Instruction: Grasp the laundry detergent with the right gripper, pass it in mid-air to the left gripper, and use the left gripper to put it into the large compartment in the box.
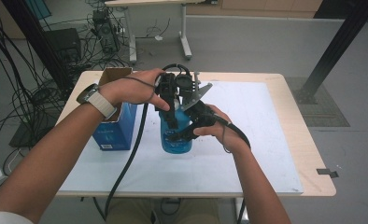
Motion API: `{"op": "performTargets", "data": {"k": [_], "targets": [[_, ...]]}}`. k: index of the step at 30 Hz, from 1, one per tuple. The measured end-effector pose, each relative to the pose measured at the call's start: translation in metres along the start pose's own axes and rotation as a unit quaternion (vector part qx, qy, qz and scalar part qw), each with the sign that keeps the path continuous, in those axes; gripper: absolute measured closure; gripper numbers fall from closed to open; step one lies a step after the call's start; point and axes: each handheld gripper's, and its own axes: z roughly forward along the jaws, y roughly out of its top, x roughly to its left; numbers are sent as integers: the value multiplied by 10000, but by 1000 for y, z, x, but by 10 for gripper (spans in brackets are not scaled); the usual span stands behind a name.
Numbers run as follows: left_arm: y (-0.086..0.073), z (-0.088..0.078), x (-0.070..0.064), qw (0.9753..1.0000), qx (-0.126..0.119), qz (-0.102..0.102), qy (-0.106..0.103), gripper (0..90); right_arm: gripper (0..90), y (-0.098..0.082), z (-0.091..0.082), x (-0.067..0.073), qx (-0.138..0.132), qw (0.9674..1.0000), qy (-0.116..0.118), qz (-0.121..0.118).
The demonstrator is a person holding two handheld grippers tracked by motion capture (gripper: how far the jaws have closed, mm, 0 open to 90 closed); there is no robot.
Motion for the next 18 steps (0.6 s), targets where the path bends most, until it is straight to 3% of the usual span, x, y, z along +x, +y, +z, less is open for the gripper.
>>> {"op": "performTargets", "data": {"k": [11,12,16,18], "targets": [[0,1,-2,9999,-16,76,-140,280,433,1,1,2,-34,9999,88,65],[-1,1,-2,9999,-21,64,-149,280,433,1,2,1,-43,10000,61,-8],[-1,1,-1,9998,-40,31,-177,273,433,1,1,2,-31,9999,67,91],[-1,2,-2,9998,-40,45,-187,276,434,1,2,0,-28,10000,-5,-14]]}}
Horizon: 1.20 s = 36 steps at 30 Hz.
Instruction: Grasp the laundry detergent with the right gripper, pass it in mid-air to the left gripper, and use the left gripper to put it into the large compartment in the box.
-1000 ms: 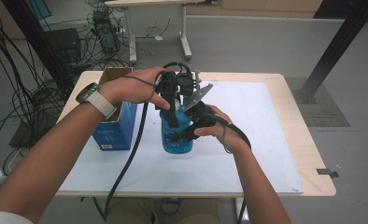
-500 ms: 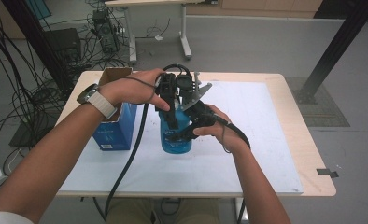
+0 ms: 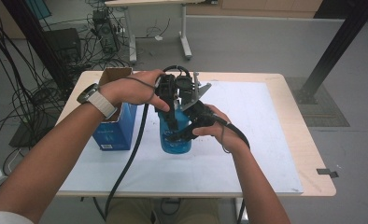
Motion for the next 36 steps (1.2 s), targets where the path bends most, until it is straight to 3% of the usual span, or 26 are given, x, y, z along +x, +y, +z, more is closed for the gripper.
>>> {"op": "performTargets", "data": {"k": [8,10,12,13,14,15,17,18,20,24,25,26,28,30,31,36], "targets": [[0,1,0,10000,-17,20,-41,316,434,1,1,1,-18,9999,97,85],[0,1,-1,10000,-13,37,-58,335,434,0,1,0,33,10000,17,31],[0,1,-1,10000,-45,52,-52,347,434,0,1,1,25,10000,35,78],[0,1,-1,9999,-65,58,-64,371,435,1,0,3,-26,9996,164,209],[-1,1,-1,9999,-68,66,-52,371,435,1,1,1,-18,9999,40,92],[-1,1,-1,9999,-65,79,-31,372,435,1,0,1,-2,9999,23,120],[-1,1,-2,9999,-65,78,-26,374,436,2,0,4,-10,9997,134,208],[-1,1,-2,9999,-60,74,-43,374,436,1,0,2,7,9999,16,128],[-1,1,-2,9999,-55,77,-43,375,436,2,0,4,-13,9996,168,212],[-2,1,-2,10000,-58,75,-27,377,436,2,0,2,13,9999,43,142],[-2,1,-2,10000,-53,76,-24,377,436,2,0,4,2,9996,165,239],[-2,1,-2,10000,-56,68,-17,378,437,2,1,3,25,9999,47,140],[-2,1,-3,10000,-58,70,6,378,437,2,0,3,29,9999,27,140],[-2,1,-3,9999,-71,80,15,379,436,2,0,3,37,9999,28,147],[-2,1,-3,9999,-91,70,18,379,437,2,0,4,22,9996,143,243],[-2,1,-3,9999,-114,78,29,379,436,1,0,2,-27,9999,84,120]]}}
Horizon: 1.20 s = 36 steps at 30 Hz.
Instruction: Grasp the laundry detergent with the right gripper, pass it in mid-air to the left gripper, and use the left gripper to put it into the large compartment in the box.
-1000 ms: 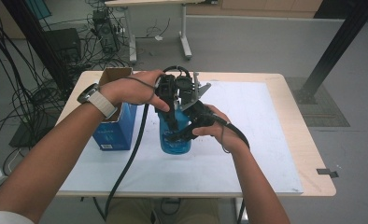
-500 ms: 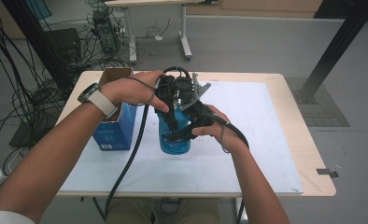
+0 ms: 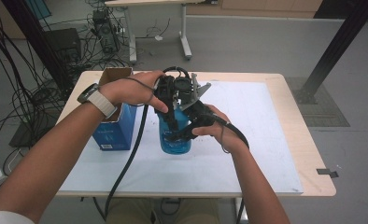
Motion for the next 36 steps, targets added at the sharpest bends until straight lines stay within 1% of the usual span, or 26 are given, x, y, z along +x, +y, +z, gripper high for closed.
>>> {"op": "performTargets", "data": {"k": [1,2,3,5,6,8,9,10,11,14,15,16,18,19,20,21,22,23,24,25,26,27,28,31,35,36], "targets": [[0,0,0,10000,0,2,7,380,437,0,0,-1,25,10000,-63,-51],[0,0,0,10000,7,-5,0,380,437,0,0,0,34,10000,-66,-38],[0,0,-1,10000,0,-9,4,380,437,0,0,1,19,10000,19,56],[0,0,-1,10000,-5,1,12,380,437,0,0,2,15,10000,2,54],[0,0,-1,10000,-12,-4,8,379,437,0,0,0,24,10000,-67,-66],[-1,0,-1,10000,-14,29,14,380,437,0,0,-1,-5,9999,-75,-125],[-1,0,-1,10000,-16,35,12,380,437,0,-1,2,1,10000,-1,46],[-1,-1,-1,10000,0,37,10,380,437,0,-1,2,-3,10000,-3,47],[-1,-1,-1,10000,-14,32,1,380,437,0,-1,1,19,10000,-72,-28],[-1,-1,-1,10000,-14,25,0,380,437,-1,-1,0,-18,9999,-76,-126],[-1,-1,-1,10000,-18,36,10,380,437,-1,-1,-1,-26,9999,-62,-137],[-1,-1,-1,10000,-20,41,8,380,437,0,-2,1,1,9999,-77,-69],[-1,-1,-2,10000,-12,46,3,380,437,0,-2,2,11,10000,-61,-35],[-2,-1,-2,10000,-23,36,4,380,437,0,-2,2,13,10000,-75,-44],[-2,-2,-2,10000,-18,31,-8,380,437,0,-1,1,-22,9999,-77,-126],[-2,-2,-2,10000,-30,36,-3,380,437,0,-1,0,-34,9999,-53,-143],[-2,-2,-2,10000,-35,37,-3,380,437,1,-2,3,-27,10000,-10,13],[-2,-2,-3,10000,-16,39,-1,380,438,0,-2,2,-21,9999,-66,-104],[-2,-2,-3,10000,-25,40,8,380,437,1,-2,2,1,10000,-52,-46],[-2,-2,-3,10000,-9,62,16,379,437,1,-2,3,-37,10000,2,-17],[-2,-2,-3,10000,-13,56,12,380,437,0,-2,1,-35,9998,-72,-177],[-3,-2,-3,10000,-31,32,15,380,437,1,-2,3,-27,10000,7,-32],[-3,-3,-3,10000,-50,37,12,380,437,1,-3,2,-5,9999,-60,-112],[-3,-3,-3,10000,-38,35,-8,380,437,1,-2,2,-41,9998,-77,-177],[-4,-3,-3,10000,-50,19,-7,380,438,1,-2,2,-47,9999,-59,-150],[-4,-3,-3,10000,-38,13,-17,380,437,2,-3,4,-48,10000,18,-36]]}}
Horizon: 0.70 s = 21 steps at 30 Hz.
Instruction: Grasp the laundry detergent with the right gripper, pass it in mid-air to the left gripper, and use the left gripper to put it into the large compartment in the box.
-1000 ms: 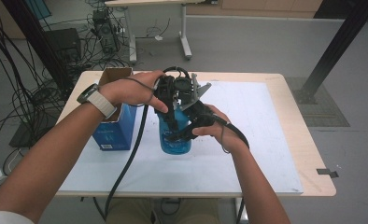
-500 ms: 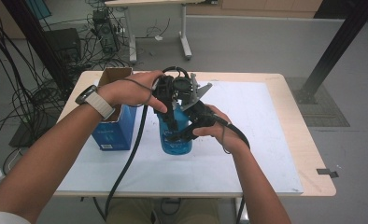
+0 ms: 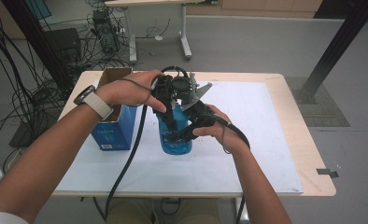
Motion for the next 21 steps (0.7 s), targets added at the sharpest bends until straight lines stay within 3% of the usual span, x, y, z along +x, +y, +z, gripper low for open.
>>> {"op": "performTargets", "data": {"k": [5,11,12,18,20,21], "targets": [[0,0,1,10000,1,-23,-5,380,437,0,1,-2,17,9999,-56,-123],[0,1,1,10000,-12,-22,-10,379,437,-1,1,-2,47,9999,-81,-132],[0,1,1,10000,-18,-28,-12,379,437,0,0,0,46,10000,14,-10],[-1,1,0,10000,-14,-22,8,379,437,0,1,-1,82,9999,-69,-124],[-1,0,-1,10000,-30,-35,19,379,437,1,-1,0,78,9999,78,-44],[-2,0,-1,10000,-46,-33,33,379,437,1,1,-2,79,9998,-80,-173]]}}
